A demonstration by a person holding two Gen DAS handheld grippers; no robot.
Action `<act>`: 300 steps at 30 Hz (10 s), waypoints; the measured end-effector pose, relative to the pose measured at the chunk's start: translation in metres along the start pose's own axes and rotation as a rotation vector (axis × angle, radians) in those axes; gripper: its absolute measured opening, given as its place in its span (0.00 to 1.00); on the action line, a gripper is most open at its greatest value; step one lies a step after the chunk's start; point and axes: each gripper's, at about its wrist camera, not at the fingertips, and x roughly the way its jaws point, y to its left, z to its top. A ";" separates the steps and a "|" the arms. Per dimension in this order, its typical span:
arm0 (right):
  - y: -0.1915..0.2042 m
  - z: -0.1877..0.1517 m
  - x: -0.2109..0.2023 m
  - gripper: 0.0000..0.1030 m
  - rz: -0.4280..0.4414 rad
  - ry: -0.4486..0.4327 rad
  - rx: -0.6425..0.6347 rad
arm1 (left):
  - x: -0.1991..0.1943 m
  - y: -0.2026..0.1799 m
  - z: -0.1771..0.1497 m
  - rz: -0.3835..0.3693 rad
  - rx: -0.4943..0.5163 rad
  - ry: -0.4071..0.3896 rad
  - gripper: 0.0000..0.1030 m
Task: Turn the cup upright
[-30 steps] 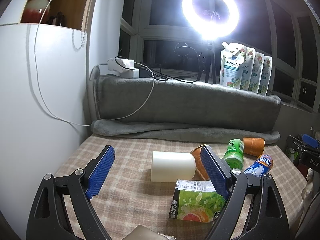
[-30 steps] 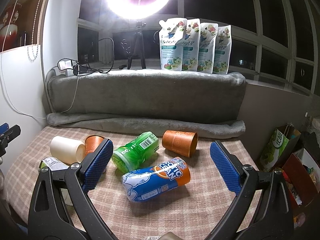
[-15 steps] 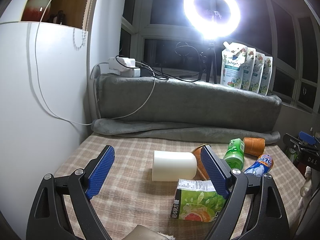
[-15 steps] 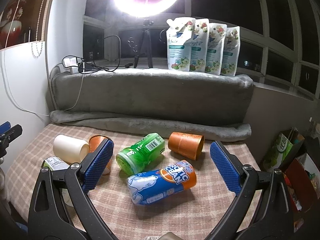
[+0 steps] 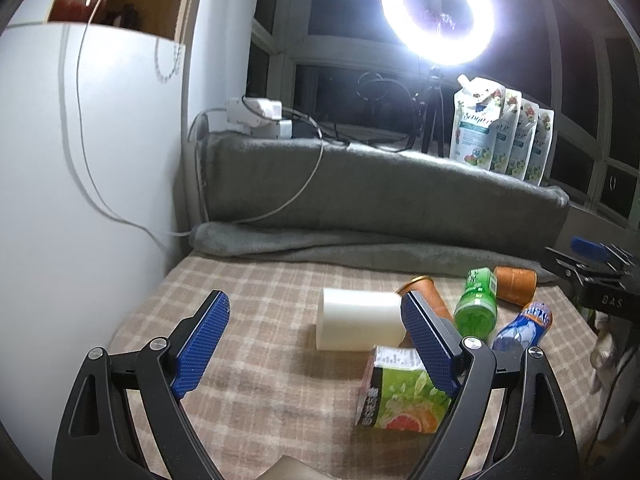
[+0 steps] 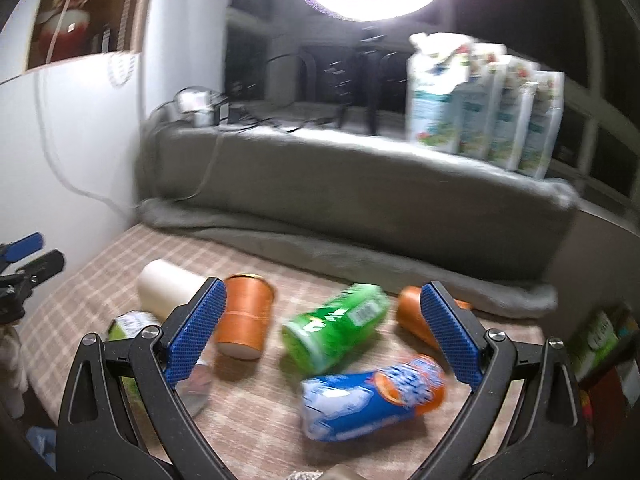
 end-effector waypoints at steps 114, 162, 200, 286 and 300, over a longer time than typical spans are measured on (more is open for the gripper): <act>-0.037 -0.141 0.022 0.76 0.521 0.618 0.620 | 0.011 -0.084 -0.046 -0.502 -0.077 0.529 0.85; -0.113 -0.146 -0.064 0.79 0.296 0.340 0.638 | 0.088 -0.130 -0.075 -0.557 -0.253 0.810 0.75; -0.115 -0.140 -0.073 0.79 0.264 0.302 0.626 | 0.024 -0.164 -0.053 -0.454 0.080 0.426 0.70; -0.034 -0.098 -0.136 0.99 -0.281 -0.120 0.250 | -0.064 -0.055 -0.012 -0.136 0.036 -0.088 0.79; -0.028 -0.093 -0.135 1.00 -0.301 -0.134 0.228 | -0.066 -0.053 -0.016 -0.115 0.042 -0.113 0.84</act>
